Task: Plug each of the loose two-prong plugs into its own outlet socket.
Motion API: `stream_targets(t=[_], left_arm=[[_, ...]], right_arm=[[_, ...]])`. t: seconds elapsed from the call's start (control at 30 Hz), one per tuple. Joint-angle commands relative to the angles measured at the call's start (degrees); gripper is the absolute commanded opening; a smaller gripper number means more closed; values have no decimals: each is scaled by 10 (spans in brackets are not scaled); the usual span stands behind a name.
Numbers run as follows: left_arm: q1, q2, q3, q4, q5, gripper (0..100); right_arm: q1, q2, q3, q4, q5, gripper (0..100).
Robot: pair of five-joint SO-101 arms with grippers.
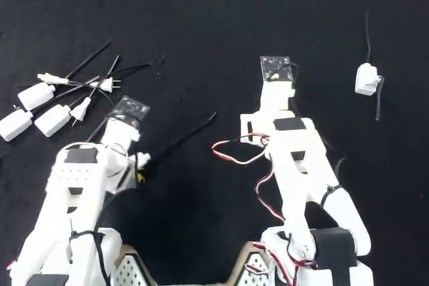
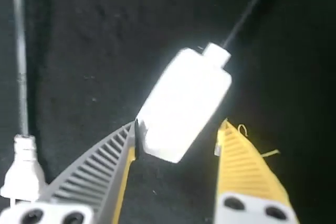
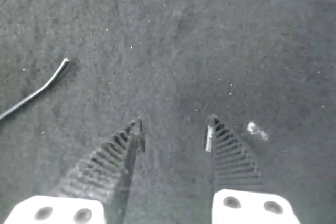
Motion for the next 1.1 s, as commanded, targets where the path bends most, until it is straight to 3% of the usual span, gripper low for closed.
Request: stream_targets(t=[0.0, 0.27, 0.4, 0.57, 0.67, 0.77, 0.87, 1.07], left_arm=[[22, -11, -39, 36, -6, 245], [17, -11, -186, 156, -4, 245], [0, -6, -216, 156, -5, 245], [-71, -4, -139, 21, -12, 245], [-117, -4, -66, -87, -62, 245], [-134, -4, -17, -134, -90, 245], [-116, -11, 9, -116, -92, 245], [-24, -11, -15, 6, -91, 245]], right_arm=[[13, -20, -14, -11, -3, 187], [13, -20, -14, -11, -3, 187], [13, -20, -14, -11, -3, 187], [13, -21, -14, -11, -3, 187], [13, -21, -14, -11, -3, 187], [13, -21, -14, -11, -3, 187], [13, -21, -14, -11, -3, 187], [13, -21, -15, -11, -3, 187]])
